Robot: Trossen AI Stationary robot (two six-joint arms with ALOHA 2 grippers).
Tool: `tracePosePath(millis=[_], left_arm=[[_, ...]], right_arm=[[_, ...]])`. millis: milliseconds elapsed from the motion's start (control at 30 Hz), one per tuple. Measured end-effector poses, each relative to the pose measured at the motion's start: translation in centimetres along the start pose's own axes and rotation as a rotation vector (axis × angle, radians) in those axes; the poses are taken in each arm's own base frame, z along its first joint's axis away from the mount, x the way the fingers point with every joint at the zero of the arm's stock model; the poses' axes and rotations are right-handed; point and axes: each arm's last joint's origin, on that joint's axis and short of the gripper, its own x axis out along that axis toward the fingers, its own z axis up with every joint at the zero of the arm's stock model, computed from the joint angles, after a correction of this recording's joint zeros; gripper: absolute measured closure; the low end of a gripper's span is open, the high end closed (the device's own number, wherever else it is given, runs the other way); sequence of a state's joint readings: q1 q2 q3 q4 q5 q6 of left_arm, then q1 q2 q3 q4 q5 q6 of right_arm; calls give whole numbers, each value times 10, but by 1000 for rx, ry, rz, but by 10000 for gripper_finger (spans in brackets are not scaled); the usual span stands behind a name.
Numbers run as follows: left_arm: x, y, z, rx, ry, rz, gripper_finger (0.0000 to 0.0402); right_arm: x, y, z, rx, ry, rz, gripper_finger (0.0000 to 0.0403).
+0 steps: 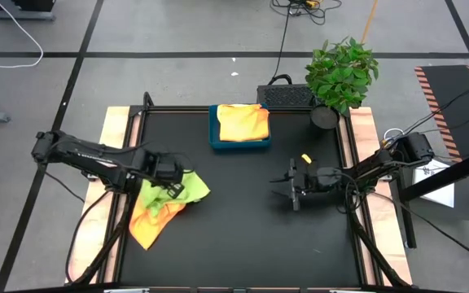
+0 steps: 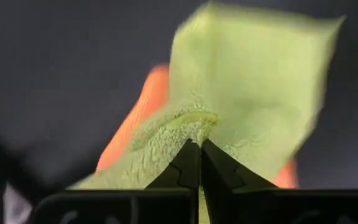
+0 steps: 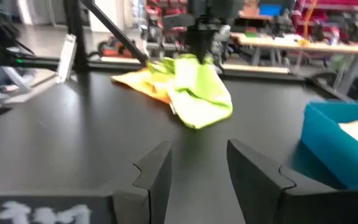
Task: Fold microfiber towels
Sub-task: Fold the green microfiber cloth
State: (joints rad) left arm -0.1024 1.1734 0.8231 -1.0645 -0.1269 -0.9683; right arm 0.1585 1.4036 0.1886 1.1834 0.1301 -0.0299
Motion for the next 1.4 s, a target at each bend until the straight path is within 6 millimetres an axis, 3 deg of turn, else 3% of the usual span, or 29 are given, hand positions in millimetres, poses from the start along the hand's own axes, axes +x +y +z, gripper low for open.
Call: tracePosePath(millis=[267, 533, 800, 967, 1167, 1400], left_arm=[[-47, -34, 31, 188, -371, -209, 396], [-76, -60, 50, 360, -703, -423, 398], [-63, -79, 63, 418, -773, -414, 398], [-49, -85, 71, 413, -759, -390, 395], [-43, -90, 77, 422, -776, -394, 396], [-40, -93, 78, 435, -775, -406, 395]], right_arm=[[0, 0, 3, -6, -26, 0, 255], [1, 1, 13, -6, -114, 30, 240], [31, 18, 42, -194, -144, 136, 211], [50, 19, 53, -346, -90, 35, 204], [64, 17, 46, -589, -20, -16, 204], [85, 9, 47, -614, -18, -101, 204]])
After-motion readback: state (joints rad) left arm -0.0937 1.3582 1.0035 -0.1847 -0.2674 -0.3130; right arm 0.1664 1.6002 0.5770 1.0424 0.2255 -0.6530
